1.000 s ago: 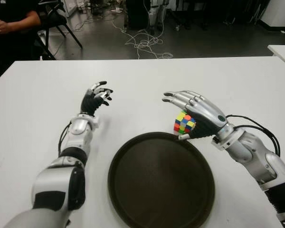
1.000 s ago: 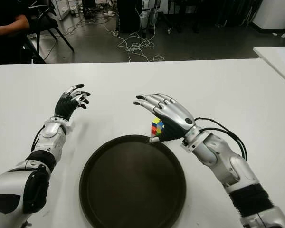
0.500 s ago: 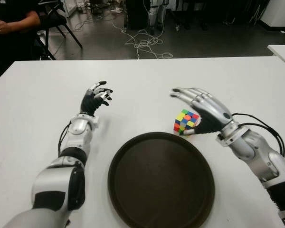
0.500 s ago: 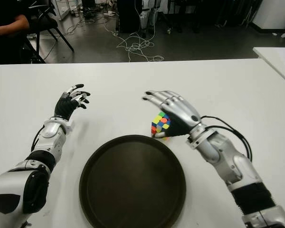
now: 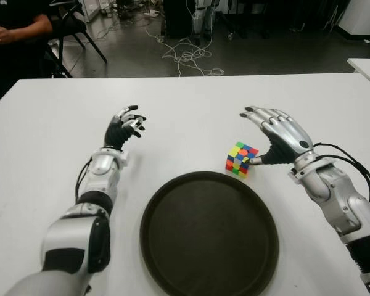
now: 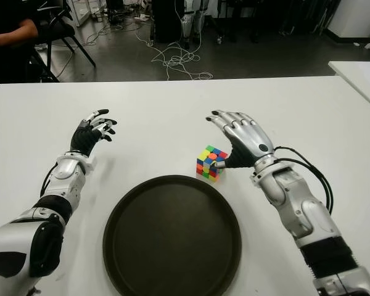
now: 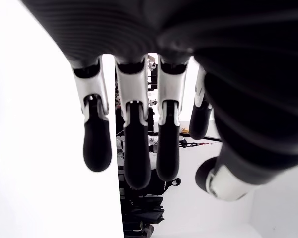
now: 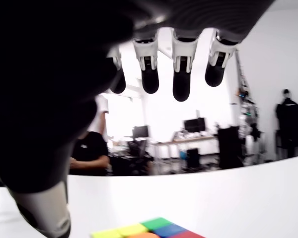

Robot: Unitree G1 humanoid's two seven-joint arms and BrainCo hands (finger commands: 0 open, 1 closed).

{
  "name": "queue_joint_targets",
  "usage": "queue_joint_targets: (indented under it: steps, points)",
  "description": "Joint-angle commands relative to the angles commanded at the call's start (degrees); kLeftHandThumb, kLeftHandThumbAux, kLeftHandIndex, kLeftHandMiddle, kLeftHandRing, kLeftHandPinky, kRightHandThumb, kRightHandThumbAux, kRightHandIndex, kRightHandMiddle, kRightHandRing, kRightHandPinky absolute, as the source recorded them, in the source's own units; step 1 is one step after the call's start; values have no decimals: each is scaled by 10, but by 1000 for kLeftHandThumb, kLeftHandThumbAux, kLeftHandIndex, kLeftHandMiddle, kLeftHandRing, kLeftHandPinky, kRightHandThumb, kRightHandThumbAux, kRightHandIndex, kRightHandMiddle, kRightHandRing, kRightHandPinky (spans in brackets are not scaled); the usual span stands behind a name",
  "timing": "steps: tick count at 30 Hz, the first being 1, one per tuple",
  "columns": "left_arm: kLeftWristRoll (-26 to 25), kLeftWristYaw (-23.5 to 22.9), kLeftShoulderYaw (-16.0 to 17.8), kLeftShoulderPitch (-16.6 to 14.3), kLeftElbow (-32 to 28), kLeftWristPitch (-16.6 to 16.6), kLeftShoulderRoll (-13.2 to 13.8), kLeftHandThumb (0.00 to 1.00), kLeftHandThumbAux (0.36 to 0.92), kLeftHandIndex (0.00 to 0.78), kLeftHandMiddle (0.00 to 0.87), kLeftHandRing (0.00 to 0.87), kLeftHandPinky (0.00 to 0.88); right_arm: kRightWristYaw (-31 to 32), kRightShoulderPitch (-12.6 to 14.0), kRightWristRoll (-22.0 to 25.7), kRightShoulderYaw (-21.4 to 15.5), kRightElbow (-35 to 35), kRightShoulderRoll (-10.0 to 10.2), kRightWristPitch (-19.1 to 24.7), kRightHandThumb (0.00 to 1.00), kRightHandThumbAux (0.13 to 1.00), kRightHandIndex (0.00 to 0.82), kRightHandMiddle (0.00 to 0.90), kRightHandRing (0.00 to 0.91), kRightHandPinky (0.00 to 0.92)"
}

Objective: Pick up the Rubik's Cube and put it in the plate

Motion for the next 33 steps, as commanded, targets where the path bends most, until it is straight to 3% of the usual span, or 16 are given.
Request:
queue_joint_targets:
  steps: [19,33]
  points:
    - [-2,-1,-2,0,-1,-3,-3,126,717,213,413,503,571,19,-3,2,9,1,-3,18,0,757,71,108,126,109]
    - [-3,-2,-5,-1,0,1,-2,119,725,215,440,518,584,34,-10,1,26,2,10,41,0,764,59,96,119,98]
